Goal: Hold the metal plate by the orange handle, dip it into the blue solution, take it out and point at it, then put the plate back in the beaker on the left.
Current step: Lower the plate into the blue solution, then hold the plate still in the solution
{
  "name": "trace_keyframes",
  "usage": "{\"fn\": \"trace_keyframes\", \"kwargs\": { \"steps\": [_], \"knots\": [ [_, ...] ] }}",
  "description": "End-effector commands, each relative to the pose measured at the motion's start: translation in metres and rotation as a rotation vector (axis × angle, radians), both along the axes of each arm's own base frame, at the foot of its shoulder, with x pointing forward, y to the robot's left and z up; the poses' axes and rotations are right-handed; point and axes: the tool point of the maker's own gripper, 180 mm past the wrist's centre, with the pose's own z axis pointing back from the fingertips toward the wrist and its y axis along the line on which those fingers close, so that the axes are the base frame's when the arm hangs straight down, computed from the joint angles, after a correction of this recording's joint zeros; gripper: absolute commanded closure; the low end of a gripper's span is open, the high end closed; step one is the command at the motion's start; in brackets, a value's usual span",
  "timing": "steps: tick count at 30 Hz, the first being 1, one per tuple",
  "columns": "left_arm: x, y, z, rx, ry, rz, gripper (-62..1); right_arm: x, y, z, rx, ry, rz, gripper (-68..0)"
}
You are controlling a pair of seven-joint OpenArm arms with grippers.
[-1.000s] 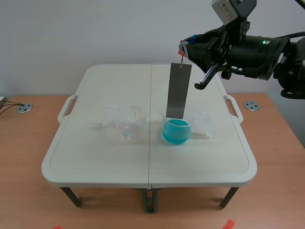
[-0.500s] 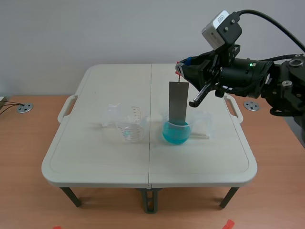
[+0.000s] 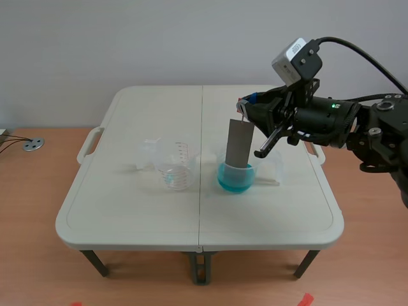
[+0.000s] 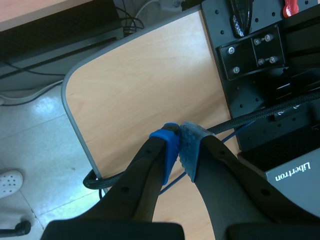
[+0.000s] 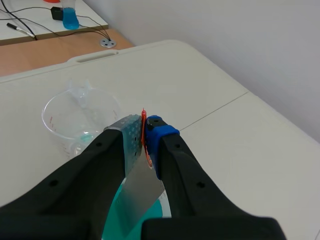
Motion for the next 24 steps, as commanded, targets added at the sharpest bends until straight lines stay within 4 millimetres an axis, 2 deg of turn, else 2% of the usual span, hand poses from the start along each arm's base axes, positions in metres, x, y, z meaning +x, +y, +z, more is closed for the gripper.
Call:
{"fn": "trace_keyframes", "kwargs": {
  "steps": [1,24],
  "knots": [
    [0.0001,0.0019,0.0026,-0.002,-0.006,0.003,-1.6,0.0049,0.0029,0.0118,0.010,-0.031,0.004,-1.3],
    [-0.0003,0.0021,0.0023,-0.001,-0.004,0.003,-1.6,0.0043,0.0066,0.0106,0.004,-0.033,0.010,-1.3]
  ]
}}
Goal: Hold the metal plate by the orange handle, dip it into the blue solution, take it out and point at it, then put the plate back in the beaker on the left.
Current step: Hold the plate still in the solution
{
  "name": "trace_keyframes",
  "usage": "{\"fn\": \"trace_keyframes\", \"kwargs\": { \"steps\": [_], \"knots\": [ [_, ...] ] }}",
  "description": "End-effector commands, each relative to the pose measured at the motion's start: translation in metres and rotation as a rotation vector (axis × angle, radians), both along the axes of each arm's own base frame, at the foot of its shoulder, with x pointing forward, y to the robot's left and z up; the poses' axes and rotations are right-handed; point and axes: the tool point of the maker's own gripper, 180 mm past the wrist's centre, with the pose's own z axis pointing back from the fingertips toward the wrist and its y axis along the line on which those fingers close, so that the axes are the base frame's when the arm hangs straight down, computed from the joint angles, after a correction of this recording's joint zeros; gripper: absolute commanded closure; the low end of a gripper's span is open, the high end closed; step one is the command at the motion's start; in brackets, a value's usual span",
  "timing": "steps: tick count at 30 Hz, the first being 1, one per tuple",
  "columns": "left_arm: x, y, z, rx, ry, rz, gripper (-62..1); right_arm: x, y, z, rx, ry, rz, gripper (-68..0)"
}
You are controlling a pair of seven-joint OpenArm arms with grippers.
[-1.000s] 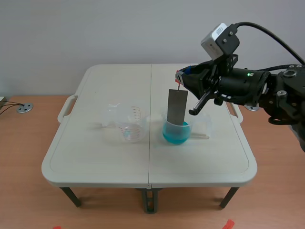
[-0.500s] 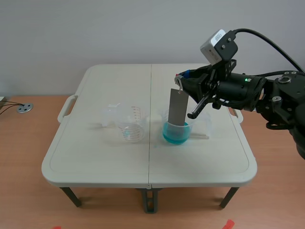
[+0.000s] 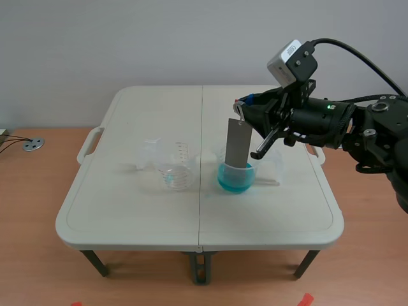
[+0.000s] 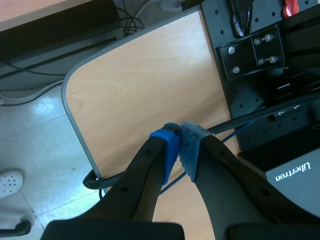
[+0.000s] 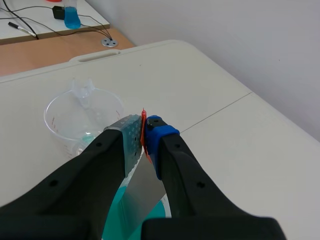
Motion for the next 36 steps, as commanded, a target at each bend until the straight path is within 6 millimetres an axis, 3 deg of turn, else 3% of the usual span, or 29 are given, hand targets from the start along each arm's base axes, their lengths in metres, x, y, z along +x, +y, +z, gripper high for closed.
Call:
{"fn": "trace_keyframes", "kwargs": {
  "steps": [1,36],
  "knots": [
    [-0.0002,0.0021,0.0024,-0.001,-0.004,0.003,-1.6,0.0051,0.0012,0.0117,0.008,-0.031,0.002,-1.3],
    [-0.0003,0.0021,0.0023,-0.001,-0.004,0.003,-1.6,0.0038,0.0020,0.0109,-0.012,-0.048,0.014,-1.3]
  ]
}}
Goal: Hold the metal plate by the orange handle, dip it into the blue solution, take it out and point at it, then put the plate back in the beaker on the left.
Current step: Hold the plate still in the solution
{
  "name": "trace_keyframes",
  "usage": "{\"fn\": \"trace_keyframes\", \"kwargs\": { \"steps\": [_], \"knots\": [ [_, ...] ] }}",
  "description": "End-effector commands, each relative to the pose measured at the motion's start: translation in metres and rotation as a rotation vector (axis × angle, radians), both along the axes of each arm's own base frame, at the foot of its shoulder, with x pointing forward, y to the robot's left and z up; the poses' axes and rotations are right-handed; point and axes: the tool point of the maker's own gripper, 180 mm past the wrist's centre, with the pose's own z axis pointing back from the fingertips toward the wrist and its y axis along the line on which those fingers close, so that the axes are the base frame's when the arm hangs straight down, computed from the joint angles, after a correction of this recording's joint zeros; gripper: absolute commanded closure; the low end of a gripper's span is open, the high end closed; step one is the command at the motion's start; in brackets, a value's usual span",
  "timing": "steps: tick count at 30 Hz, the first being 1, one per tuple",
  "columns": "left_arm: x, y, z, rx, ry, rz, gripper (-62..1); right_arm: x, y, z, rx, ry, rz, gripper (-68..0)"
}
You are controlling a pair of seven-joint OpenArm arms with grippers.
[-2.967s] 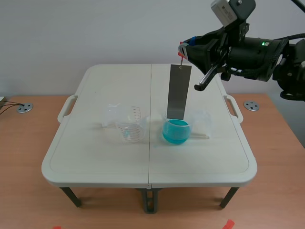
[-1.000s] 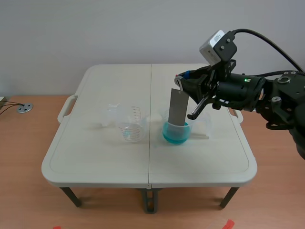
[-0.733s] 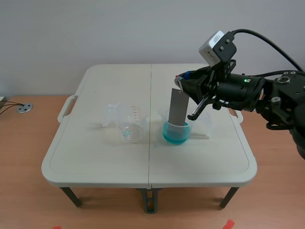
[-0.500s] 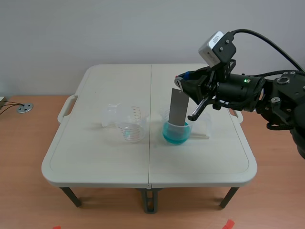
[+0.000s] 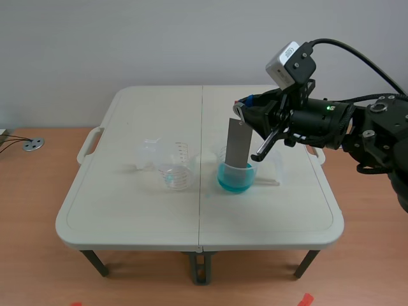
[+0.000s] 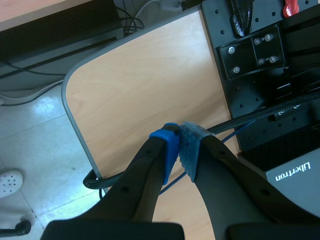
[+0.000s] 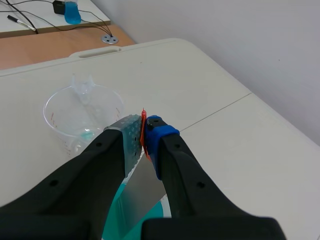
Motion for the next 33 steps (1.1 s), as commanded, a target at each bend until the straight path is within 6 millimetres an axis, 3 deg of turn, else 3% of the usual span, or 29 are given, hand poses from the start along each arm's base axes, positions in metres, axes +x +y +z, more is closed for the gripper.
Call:
{"fn": "trace_keyframes", "kwargs": {
  "steps": [1,22,33],
  "knots": [
    [0.000,0.002,0.002,-0.001,-0.004,0.003,-1.6,0.005,0.001,0.013,0.011,-0.035,0.004,-1.3],
    [0.000,0.002,0.002,-0.001,-0.004,0.003,-1.6,0.005,0.001,0.014,0.011,-0.039,0.006,-1.3],
    [0.000,0.002,0.002,-0.001,-0.004,0.003,-1.6,0.005,-0.001,0.030,-0.009,-0.085,0.017,-1.3]
  ]
}}
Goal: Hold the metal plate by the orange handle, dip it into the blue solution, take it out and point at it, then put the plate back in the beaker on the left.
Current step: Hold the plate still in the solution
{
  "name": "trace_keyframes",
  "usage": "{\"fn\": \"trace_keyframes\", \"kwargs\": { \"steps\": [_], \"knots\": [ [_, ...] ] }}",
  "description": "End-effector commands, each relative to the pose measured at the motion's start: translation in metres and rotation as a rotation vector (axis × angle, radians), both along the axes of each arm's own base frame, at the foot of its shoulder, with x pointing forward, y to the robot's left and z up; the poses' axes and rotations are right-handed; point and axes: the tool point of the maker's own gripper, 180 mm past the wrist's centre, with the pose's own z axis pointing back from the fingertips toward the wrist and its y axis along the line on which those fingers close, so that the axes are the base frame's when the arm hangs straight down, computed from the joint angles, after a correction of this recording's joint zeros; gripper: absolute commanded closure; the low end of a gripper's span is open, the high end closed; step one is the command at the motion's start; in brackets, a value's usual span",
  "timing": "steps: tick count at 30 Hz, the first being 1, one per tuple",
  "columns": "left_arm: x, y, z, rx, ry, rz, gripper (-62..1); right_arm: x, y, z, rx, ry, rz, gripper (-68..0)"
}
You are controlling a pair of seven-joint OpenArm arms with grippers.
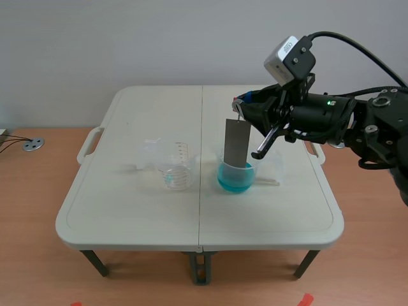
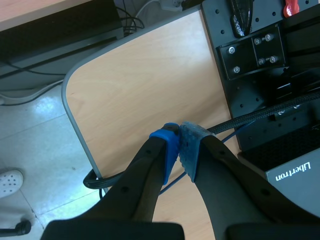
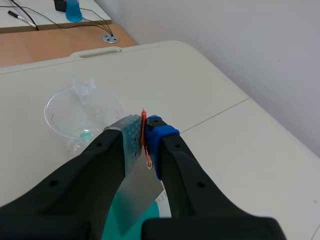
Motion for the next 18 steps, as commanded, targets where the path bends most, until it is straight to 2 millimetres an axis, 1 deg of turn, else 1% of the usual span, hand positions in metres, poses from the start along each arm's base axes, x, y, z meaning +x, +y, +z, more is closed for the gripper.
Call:
{"fn": "trace_keyframes", "kwargs": {
  "steps": [1,18],
  "knots": [
    [0.000,0.002,0.002,-0.001,-0.004,0.003,-1.6,0.005,-0.004,0.022,0.018,-0.055,0.002,-1.3],
    [0.002,0.002,0.002,-0.001,-0.010,0.003,-1.6,0.001,-0.010,0.059,0.026,-0.142,0.013,-1.3]
  ]
}}
